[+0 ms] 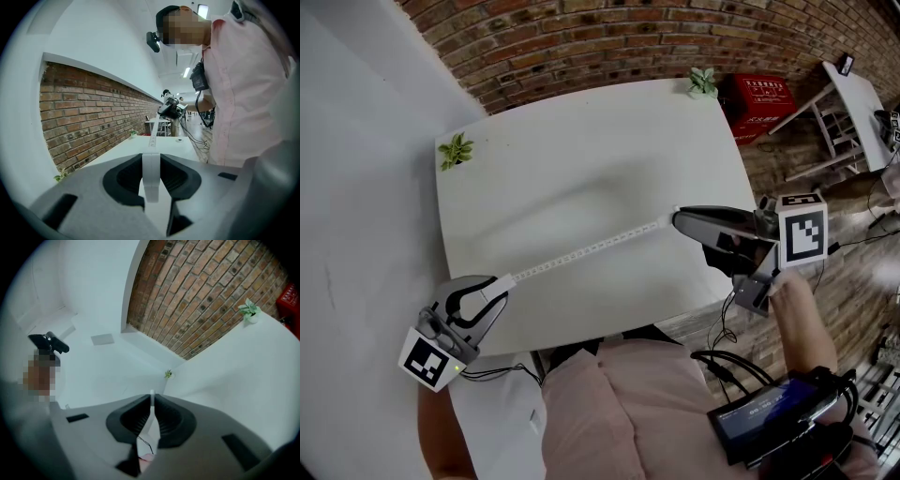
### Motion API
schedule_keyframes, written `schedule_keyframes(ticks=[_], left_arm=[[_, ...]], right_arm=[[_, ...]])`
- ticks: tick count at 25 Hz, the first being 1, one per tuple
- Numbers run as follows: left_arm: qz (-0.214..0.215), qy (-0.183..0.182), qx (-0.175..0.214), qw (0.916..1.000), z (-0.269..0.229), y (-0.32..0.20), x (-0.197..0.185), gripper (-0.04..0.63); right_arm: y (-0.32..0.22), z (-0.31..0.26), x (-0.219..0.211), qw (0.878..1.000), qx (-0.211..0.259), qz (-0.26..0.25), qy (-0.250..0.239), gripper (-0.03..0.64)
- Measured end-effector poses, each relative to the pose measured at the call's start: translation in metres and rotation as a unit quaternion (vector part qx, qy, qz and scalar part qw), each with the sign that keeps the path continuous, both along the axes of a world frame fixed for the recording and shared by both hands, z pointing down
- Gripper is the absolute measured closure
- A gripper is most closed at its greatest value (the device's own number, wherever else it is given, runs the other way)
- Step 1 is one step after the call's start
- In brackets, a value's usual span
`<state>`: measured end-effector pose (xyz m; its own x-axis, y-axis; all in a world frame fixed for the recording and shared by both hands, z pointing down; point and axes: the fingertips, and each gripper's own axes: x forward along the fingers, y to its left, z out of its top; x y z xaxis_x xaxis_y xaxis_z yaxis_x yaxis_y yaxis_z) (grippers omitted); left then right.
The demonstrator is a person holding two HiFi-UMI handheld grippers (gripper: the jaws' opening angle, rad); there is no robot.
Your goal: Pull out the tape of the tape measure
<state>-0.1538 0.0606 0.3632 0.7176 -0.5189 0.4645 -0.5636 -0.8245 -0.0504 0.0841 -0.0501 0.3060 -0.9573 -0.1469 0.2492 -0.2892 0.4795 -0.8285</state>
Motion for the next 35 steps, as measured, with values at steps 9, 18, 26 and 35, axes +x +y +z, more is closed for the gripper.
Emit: schedule_keyframes(ticks=[9, 18, 26, 35], left_arm=[[-0.011, 0.001, -0.013, 0.9998, 0.007, 0.004, 0.003, 0.492], [-0.016, 0.014, -0.044, 0.9988, 0.024, -0.007, -0.005, 0.492], [-0.012, 0.018, -0.070, 0.9973, 0.055, -0.020, -0.004, 0.492], [-0.008, 0.025, -0.086, 0.9960, 0.098, -0.041, -0.010, 0.492]], right_arm=[[0.004, 0.009, 0.002, 1.000, -0.009, 0.000, 0.000, 0.583], [-0.006, 0.035, -0.006, 0.999, -0.039, 0.002, 0.012, 0.582], [-0.017, 0.070, -0.005, 0.998, -0.057, 0.007, 0.026, 0.582], [-0.027, 0.116, -0.009, 0.996, -0.072, 0.013, 0.046, 0.581]])
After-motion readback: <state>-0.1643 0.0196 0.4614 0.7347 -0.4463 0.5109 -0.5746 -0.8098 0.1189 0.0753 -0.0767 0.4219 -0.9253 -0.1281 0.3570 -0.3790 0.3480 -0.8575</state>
